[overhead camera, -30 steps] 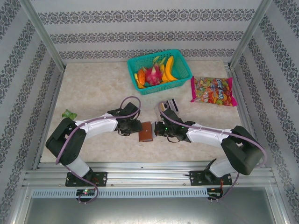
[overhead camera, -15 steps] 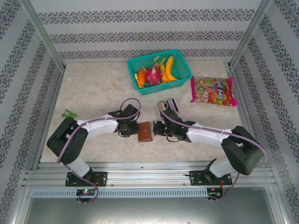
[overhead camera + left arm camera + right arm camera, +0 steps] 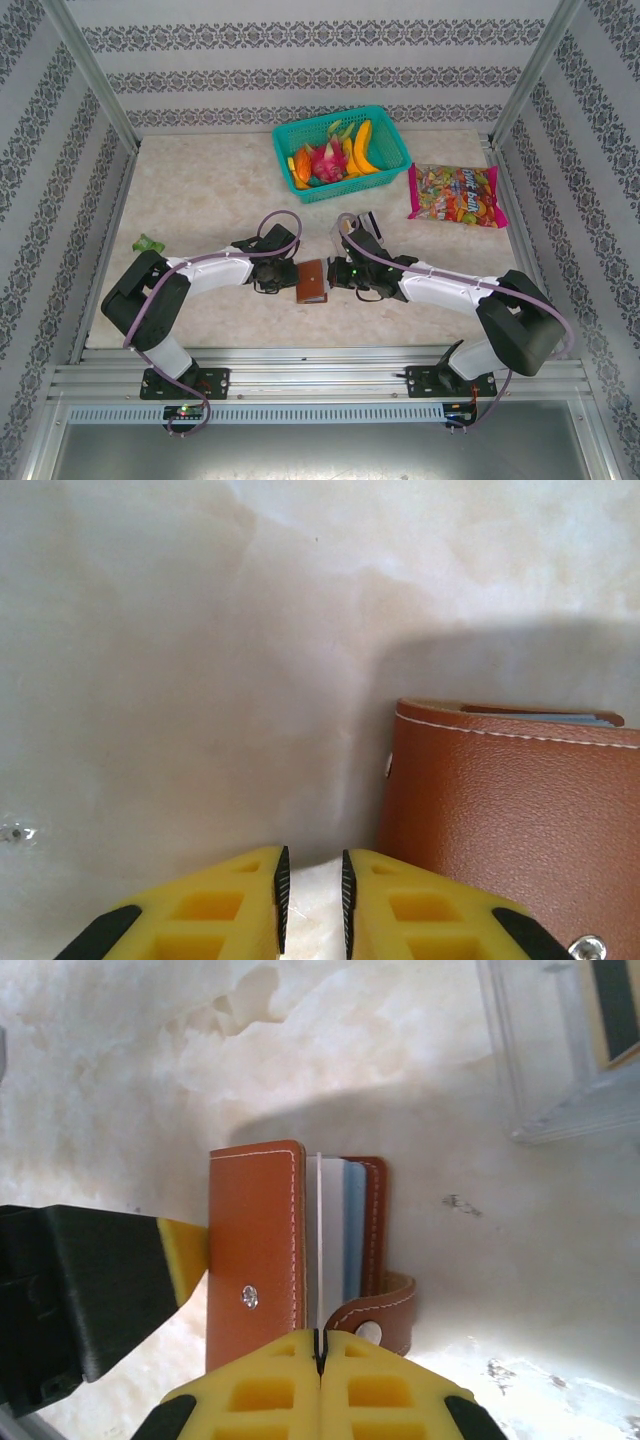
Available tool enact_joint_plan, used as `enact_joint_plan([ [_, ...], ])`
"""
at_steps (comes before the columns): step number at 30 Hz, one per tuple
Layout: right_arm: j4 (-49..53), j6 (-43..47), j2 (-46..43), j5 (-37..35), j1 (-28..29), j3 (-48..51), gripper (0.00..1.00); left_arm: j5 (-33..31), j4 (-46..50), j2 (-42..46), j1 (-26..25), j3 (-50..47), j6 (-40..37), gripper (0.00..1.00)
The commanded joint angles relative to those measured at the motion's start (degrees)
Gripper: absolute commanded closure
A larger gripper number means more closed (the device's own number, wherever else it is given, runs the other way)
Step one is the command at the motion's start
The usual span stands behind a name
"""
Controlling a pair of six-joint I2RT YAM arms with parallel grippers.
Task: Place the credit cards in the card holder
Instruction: Open the card holder at the center of the table.
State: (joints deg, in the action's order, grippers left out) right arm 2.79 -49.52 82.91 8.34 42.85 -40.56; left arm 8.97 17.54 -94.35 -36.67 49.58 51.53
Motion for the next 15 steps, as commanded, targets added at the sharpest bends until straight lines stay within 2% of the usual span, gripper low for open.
enact_joint_plan([
  [1, 2.12, 1.14, 0.77, -2.3, -0.19, -1.34, 1.0, -0.77, -0.14, 0.0, 0.19, -0.96, 0.68, 0.75],
  [15, -1.39, 0.56, 4.68, -0.32, 1.31, -1.9, 1.0, 0.25, -2.23, -1.39, 0.19, -2.59, 1.53, 0.75],
])
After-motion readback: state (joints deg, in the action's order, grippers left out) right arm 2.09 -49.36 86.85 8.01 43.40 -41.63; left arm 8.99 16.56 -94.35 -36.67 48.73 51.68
